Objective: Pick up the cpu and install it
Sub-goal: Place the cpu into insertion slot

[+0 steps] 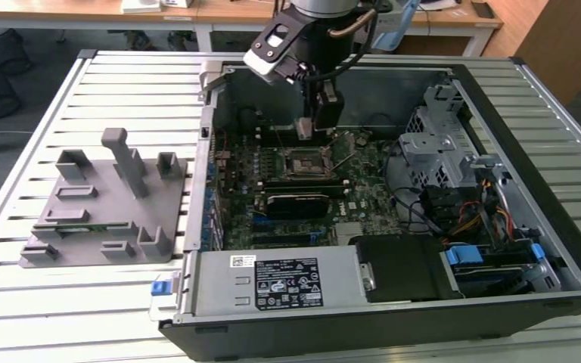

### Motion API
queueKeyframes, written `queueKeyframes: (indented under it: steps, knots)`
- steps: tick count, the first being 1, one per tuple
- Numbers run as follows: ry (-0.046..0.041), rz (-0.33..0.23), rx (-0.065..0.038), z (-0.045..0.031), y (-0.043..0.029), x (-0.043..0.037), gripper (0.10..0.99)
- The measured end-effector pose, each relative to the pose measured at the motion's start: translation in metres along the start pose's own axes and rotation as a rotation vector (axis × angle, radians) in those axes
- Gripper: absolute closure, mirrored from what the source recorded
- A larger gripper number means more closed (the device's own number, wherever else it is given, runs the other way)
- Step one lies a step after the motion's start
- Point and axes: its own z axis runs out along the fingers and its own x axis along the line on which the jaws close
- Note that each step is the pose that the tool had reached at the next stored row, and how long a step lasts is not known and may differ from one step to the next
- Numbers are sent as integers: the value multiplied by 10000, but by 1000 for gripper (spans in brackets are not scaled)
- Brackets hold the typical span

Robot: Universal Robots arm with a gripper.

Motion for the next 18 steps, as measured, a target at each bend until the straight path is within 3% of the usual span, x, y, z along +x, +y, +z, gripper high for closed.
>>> queueKeyframes:
  steps: [5,18]
  knots:
    - [11,-140,-5,73,11,44,557]
    - [-19,492,15,290,50,147,557]
